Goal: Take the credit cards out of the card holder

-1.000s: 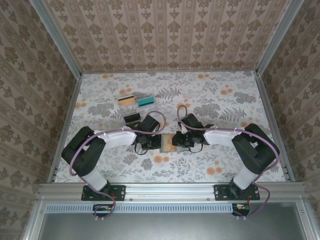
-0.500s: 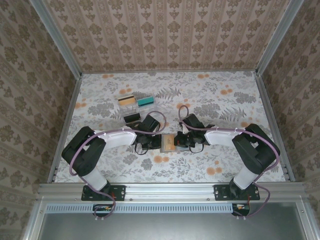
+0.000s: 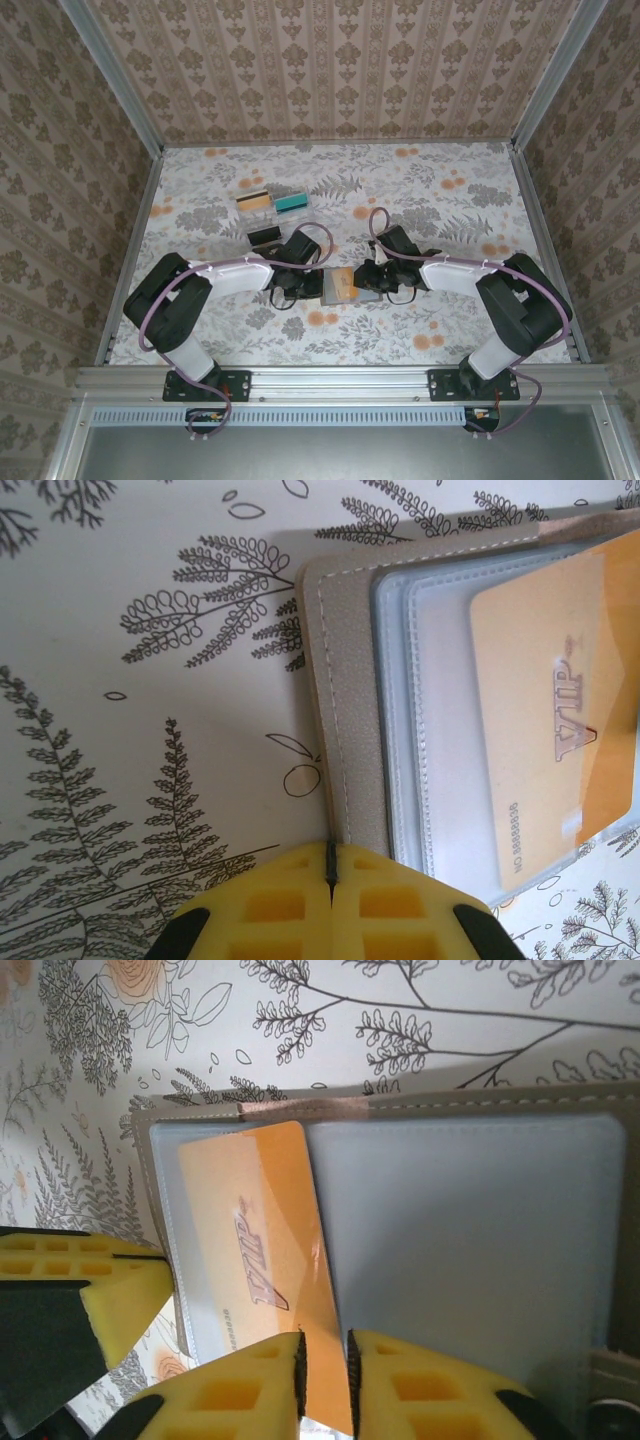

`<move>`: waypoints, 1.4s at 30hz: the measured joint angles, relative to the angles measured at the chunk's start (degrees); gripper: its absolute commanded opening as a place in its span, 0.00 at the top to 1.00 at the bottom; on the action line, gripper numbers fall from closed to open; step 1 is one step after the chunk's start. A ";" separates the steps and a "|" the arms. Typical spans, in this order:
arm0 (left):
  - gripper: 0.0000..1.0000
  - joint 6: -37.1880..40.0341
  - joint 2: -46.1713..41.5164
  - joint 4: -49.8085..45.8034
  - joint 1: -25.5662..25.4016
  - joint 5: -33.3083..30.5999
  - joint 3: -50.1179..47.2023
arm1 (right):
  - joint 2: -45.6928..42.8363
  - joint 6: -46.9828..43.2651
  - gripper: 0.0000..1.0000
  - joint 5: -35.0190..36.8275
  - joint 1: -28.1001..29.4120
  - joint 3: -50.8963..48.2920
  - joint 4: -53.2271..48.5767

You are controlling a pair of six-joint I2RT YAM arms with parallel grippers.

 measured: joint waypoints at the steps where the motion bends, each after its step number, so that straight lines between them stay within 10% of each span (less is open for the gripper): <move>1: 1.00 0.00 0.00 0.00 0.00 0.00 0.00 | 0.04 -0.02 0.76 -0.17 0.00 0.00 0.07; 15: 1.00 0.00 0.09 0.02 0.00 0.09 0.04 | 3.17 0.02 0.75 -2.80 0.02 0.02 2.82; 24: 1.00 0.00 0.09 0.02 -0.02 0.09 0.04 | 3.67 0.22 1.00 -3.19 0.00 0.02 3.45; 42: 0.93 0.39 0.09 -0.35 0.00 0.02 0.28 | -8.52 -2.69 1.00 -3.13 -7.08 -6.80 -0.70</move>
